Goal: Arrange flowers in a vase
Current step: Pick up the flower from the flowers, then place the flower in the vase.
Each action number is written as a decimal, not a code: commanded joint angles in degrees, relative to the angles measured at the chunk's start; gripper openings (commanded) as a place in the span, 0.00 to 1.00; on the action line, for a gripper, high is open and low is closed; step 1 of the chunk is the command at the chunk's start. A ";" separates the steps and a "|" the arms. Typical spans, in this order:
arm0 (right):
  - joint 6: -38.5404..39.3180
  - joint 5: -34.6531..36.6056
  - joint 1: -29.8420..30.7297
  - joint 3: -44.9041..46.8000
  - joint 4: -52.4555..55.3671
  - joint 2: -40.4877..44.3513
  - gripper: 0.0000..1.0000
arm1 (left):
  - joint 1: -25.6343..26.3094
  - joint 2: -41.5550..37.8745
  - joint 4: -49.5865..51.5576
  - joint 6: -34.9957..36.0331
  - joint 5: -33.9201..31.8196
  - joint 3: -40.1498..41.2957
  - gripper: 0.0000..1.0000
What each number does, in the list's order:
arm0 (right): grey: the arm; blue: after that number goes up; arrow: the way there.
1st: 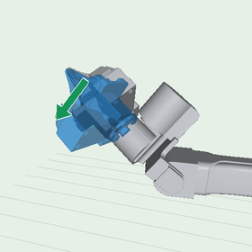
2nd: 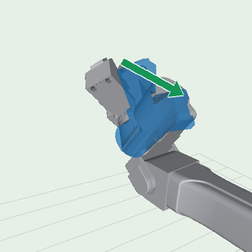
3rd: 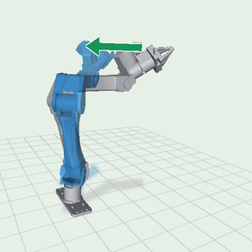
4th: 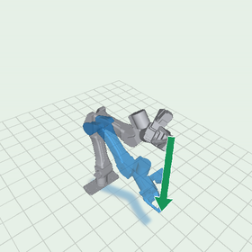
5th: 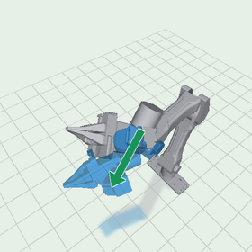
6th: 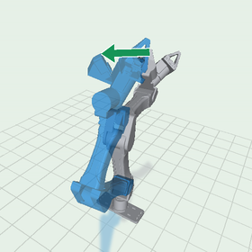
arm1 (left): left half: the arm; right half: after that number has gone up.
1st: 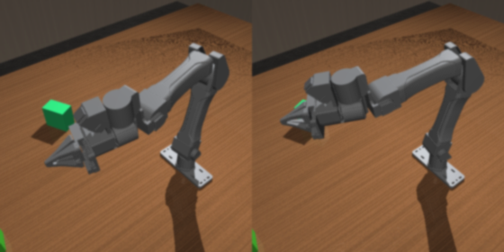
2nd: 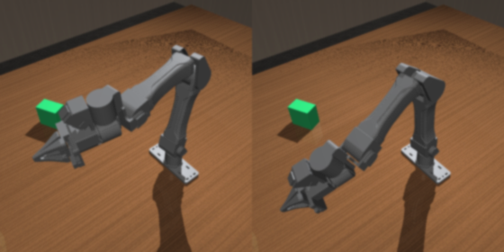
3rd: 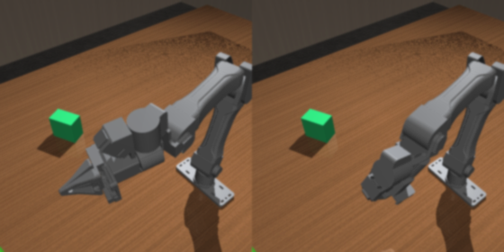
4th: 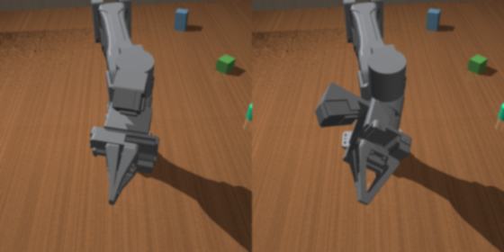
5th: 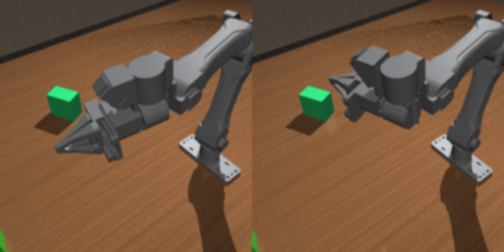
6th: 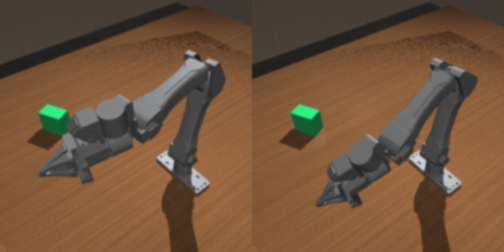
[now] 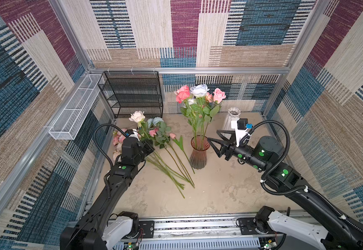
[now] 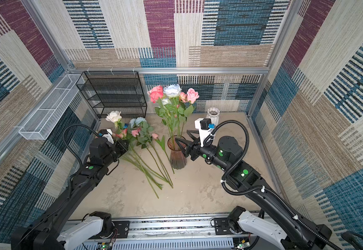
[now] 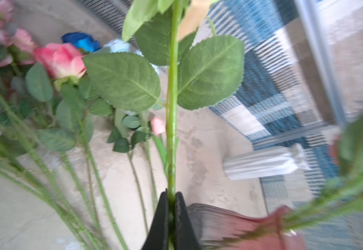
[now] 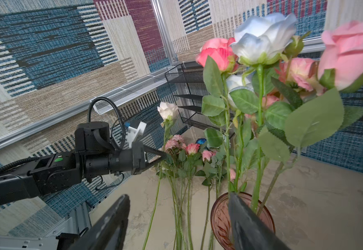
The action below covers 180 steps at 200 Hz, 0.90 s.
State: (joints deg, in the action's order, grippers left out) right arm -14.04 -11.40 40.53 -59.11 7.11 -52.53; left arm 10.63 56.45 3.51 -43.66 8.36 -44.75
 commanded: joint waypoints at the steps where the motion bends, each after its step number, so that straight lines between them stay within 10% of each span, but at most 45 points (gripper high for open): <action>1: 0.22 -6.43 0.07 -1.12 -2.32 -0.94 0.73 | 0.09 -4.46 2.80 2.49 10.15 -2.78 0.00; 70: 1.40 -15.98 7.31 -8.16 -1.83 -13.28 0.70 | 0.18 -12.69 -6.35 4.01 31.40 -2.15 0.00; 180: -2.17 -24.13 14.14 -15.13 -6.53 -28.16 0.71 | 0.27 -14.66 -27.74 -3.97 42.65 3.20 0.00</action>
State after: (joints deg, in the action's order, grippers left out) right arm -14.76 -32.16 54.17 -73.06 5.13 -79.26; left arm 10.90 41.65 -18.57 -45.25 48.45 -41.67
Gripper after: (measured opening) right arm 0.706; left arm 0.061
